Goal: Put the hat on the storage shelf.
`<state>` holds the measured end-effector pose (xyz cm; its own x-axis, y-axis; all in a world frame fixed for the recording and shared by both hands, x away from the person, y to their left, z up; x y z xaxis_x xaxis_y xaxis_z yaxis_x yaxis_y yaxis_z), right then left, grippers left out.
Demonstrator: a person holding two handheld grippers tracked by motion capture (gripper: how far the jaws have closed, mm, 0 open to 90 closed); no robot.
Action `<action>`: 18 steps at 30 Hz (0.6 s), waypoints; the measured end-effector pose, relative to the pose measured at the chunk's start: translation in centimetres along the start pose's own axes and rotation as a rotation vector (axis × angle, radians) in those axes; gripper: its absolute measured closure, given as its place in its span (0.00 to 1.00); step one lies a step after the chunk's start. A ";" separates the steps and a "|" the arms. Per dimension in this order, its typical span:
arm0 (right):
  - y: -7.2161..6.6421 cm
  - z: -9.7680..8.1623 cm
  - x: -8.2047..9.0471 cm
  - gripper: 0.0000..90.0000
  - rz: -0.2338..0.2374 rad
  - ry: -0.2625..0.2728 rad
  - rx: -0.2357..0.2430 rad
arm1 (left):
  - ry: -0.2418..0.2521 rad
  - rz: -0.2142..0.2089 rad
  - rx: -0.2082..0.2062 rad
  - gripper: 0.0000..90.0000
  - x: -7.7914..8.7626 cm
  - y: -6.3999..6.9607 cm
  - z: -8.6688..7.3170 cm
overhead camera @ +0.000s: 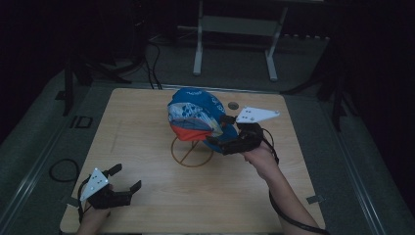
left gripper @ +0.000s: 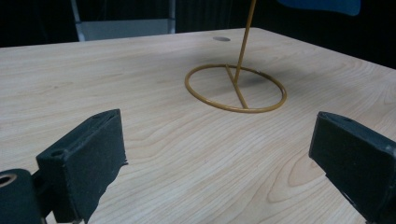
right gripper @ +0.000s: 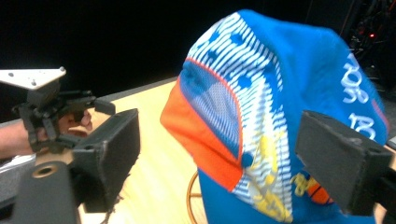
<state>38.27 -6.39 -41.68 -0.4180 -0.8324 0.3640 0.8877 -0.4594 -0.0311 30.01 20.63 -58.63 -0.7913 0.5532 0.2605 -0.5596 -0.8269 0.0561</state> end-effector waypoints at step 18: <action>-1.5 -4.6 0.3 0.16 0.034 -0.014 -0.003 | -0.005 -0.003 -0.001 0.04 -0.2 0.0 -0.1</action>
<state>35.92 -7.42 -45.85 -0.3848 -0.8430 0.3760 0.9008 -0.4318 -0.0464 30.14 20.57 -58.79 -0.7887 0.5548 0.2650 -0.5618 -0.8254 0.0560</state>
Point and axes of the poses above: each handheld gripper's, and its own axes: x roughly backward along the jaws, z roughly out of its top, y roughly to its right, the point moved 10 cm from there along -x, roughly forward along the jaws, and after that the axes turned 1 degree about -x, right-handed, at the moved point
